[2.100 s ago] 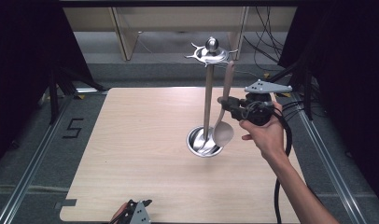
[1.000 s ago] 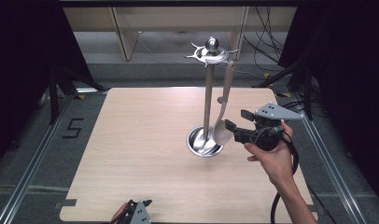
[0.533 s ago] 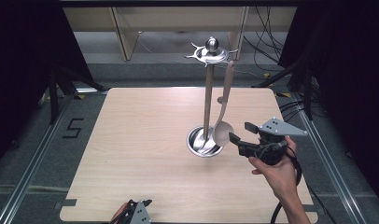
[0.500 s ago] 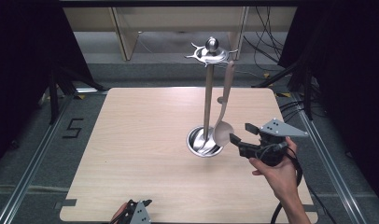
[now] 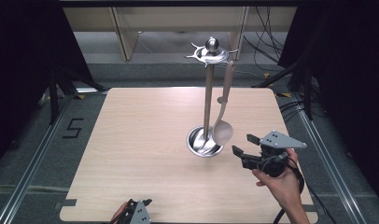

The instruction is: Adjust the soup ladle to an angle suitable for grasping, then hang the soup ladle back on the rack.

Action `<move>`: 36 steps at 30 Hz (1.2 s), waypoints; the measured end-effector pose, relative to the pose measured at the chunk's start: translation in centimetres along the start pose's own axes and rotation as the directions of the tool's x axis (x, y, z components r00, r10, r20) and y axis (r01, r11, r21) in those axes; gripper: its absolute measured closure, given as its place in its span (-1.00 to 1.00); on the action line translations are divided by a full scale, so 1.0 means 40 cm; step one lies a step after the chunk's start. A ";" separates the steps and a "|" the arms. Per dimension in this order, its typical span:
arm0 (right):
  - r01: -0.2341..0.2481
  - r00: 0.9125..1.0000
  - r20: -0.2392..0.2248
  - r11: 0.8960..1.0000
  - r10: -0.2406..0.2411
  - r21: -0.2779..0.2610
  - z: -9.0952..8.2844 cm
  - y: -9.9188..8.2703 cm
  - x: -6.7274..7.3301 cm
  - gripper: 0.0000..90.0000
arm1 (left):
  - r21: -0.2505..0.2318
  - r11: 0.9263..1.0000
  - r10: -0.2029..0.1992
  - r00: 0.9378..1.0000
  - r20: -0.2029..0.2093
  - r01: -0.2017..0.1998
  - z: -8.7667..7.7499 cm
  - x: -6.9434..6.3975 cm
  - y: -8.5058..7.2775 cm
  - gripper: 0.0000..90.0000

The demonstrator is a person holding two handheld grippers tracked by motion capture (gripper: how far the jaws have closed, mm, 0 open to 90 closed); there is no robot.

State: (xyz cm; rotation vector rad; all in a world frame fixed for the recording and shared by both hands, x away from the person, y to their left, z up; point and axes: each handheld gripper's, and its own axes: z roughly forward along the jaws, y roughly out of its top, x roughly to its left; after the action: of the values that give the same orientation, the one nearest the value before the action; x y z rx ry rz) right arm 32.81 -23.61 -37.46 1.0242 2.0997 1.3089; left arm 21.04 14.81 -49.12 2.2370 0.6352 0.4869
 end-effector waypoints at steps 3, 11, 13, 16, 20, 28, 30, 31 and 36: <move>-0.018 1.000 -0.001 1.000 0.018 0.010 0.004 -0.018 -0.001 -0.25 | 0.016 1.000 0.017 1.000 0.003 -0.017 0.003 -0.001 0.006 -0.67; -0.034 0.999 0.000 0.999 0.034 0.040 0.010 -0.047 -0.017 -0.26 | 0.013 1.000 0.005 1.000 0.004 -0.005 0.005 -0.001 0.004 -0.67; -0.013 1.000 0.012 0.999 0.013 0.045 0.005 -0.053 -0.025 -0.27 | 0.009 1.000 0.006 1.000 0.005 -0.006 0.003 -0.001 0.005 -0.67; -0.022 1.000 0.014 0.999 0.021 0.041 0.000 -0.066 -0.028 -0.27 | 0.012 1.000 0.018 1.000 0.000 -0.018 0.003 -0.004 0.005 -0.67; -0.036 0.999 0.025 0.998 0.034 0.052 -0.007 -0.081 -0.035 -0.27 | 0.011 1.000 0.014 1.000 0.000 -0.014 0.003 -0.004 0.006 -0.67; -0.064 0.998 0.027 0.995 0.062 0.079 -0.016 -0.111 -0.055 -0.27 | 0.018 1.000 0.025 1.000 -0.008 -0.025 0.002 0.004 0.004 -0.67; -0.087 0.996 0.028 0.993 0.085 0.078 -0.020 -0.120 -0.055 -0.27 | 0.011 1.000 0.007 1.000 0.001 -0.007 0.002 0.001 0.000 -0.67; -0.089 0.996 0.024 0.993 0.088 0.083 -0.024 -0.122 -0.059 -0.27 | 0.010 1.000 0.015 1.000 -0.009 -0.015 0.000 0.002 0.000 -0.67; -0.098 0.994 0.045 0.991 0.095 0.089 -0.041 -0.137 -0.066 -0.27 | 0.008 1.000 0.012 1.000 -0.009 -0.012 0.000 0.001 0.001 -0.67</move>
State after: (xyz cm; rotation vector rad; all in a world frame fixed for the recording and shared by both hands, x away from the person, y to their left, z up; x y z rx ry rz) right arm 31.37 -28.07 -41.68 1.1946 2.1195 1.2358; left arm 21.08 14.82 -49.09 2.2480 0.6302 0.5019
